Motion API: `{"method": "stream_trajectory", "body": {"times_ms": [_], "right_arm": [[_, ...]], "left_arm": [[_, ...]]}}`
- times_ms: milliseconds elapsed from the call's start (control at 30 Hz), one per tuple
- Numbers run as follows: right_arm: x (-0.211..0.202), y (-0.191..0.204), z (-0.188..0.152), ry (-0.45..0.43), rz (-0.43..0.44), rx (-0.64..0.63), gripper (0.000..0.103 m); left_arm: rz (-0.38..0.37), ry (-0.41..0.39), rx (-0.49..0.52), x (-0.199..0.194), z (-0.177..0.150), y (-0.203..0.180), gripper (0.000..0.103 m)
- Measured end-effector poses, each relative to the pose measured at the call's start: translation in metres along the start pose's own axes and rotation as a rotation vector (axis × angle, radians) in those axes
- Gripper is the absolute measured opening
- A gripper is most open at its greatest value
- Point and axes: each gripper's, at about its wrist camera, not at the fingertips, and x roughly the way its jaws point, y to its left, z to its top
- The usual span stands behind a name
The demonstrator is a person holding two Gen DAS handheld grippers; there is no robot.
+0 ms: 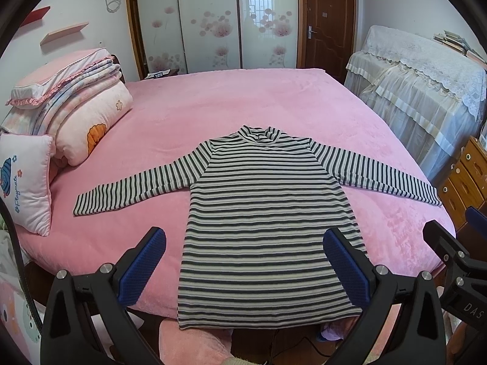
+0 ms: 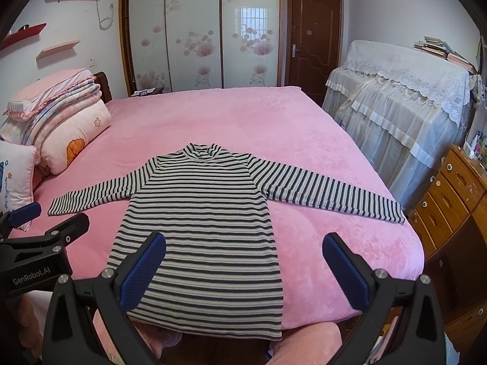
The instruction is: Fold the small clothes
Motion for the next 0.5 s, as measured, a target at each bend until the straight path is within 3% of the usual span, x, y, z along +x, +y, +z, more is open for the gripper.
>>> {"method": "stream_trajectory", "body": {"times_ms": [200, 500], "right_arm": [[0.01, -0.006, 0.009, 0.003, 0.014, 0.001, 0.103], [0.021, -0.018, 0.038, -0.04, 0.035, 0.005, 0.103]], "left_arm": [[-0.019, -0.004, 0.009, 0.009, 0.015, -0.004, 0.102], [0.001, -0.071, 0.023, 0.019, 0.042, -0.01, 0.102]]}}
